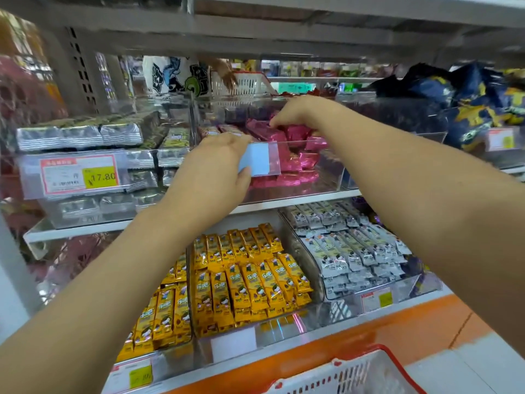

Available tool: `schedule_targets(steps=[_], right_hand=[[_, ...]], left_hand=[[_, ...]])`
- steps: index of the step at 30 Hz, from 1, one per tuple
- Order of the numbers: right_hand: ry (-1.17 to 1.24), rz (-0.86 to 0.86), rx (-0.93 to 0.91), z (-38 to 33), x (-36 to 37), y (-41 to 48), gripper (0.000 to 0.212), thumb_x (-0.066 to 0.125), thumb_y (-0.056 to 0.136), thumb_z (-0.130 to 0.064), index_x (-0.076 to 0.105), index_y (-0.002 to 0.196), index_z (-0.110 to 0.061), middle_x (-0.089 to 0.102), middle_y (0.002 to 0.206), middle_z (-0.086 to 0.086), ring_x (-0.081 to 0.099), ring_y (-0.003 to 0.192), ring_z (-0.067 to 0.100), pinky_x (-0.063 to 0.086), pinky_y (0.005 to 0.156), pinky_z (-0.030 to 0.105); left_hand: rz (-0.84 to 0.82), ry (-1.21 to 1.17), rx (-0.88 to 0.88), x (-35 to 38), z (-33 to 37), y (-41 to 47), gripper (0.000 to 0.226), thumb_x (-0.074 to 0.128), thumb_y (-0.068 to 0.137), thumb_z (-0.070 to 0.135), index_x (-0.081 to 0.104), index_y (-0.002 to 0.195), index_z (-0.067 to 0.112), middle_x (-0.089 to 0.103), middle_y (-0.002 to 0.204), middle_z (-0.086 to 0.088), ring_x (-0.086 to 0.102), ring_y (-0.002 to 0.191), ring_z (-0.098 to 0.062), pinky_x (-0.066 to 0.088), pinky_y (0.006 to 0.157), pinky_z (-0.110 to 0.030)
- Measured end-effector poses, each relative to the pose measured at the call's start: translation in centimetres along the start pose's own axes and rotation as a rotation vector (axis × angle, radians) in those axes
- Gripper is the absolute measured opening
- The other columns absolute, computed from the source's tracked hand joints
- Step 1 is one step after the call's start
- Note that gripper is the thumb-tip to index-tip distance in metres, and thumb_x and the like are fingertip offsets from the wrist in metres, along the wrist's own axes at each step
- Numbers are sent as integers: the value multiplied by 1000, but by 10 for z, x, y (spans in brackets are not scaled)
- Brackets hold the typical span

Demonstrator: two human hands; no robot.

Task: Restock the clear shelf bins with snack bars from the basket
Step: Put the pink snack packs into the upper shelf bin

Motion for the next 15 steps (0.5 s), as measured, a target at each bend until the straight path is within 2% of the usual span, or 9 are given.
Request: schedule_targets(steps=[2, 4, 8, 11, 13, 15], right_hand=[[92, -86, 25, 2, 3, 0, 62, 49, 97, -44, 34, 145, -9, 38, 149, 13, 42, 131, 30, 37, 98, 38], [159, -122, 46, 3, 4, 2, 71, 48, 95, -49, 23, 150, -12, 23, 156, 13, 27, 141, 32, 29, 108, 45], [127, -178, 73, 0, 1, -1, 82, 50, 90, -59, 18, 152, -15, 20, 157, 15, 27, 139, 39, 30, 111, 53], [45, -159, 24, -4, 1, -7, 92, 46, 87, -67, 13, 152, -11, 16, 158, 15, 24, 141, 39, 27, 110, 51], [8, -112, -39, -8, 3, -11, 91, 48, 86, -67, 21, 151, -10, 22, 157, 13, 29, 139, 36, 31, 108, 48], [-91, -8, -117, -15, 4, -16, 75, 55, 87, -59, 41, 142, -9, 41, 147, 10, 46, 124, 28, 38, 99, 40]], left_hand=[[7, 7, 0, 0, 0, -1, 54, 45, 97, 26, 30, 147, 13, 39, 147, -8, 35, 133, -27, 31, 104, -34], [9, 10, -2, 1, 0, -1, 55, 44, 97, 26, 29, 148, 13, 38, 148, -8, 34, 134, -27, 30, 105, -34], [5, 6, 3, 2, 0, 0, 55, 45, 97, 26, 30, 147, 13, 41, 145, -9, 37, 131, -28, 32, 104, -35], [-5, -7, 8, 1, -1, 0, 55, 46, 97, 26, 30, 147, 12, 42, 144, -9, 38, 130, -29, 33, 103, -37], [-5, -10, 20, 1, -2, 0, 55, 46, 97, 25, 30, 147, 12, 42, 143, -9, 39, 129, -30, 34, 103, -37], [-6, -9, 31, 0, -2, -1, 56, 46, 96, 24, 28, 148, 12, 43, 142, -9, 40, 128, -30, 35, 102, -37]])
Point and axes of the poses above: each hand's wrist, its own y-axis towards the middle knuckle, its own x-axis out of the palm, z = x × y, the point moved 1 cm from there along y, towards the middle knuckle
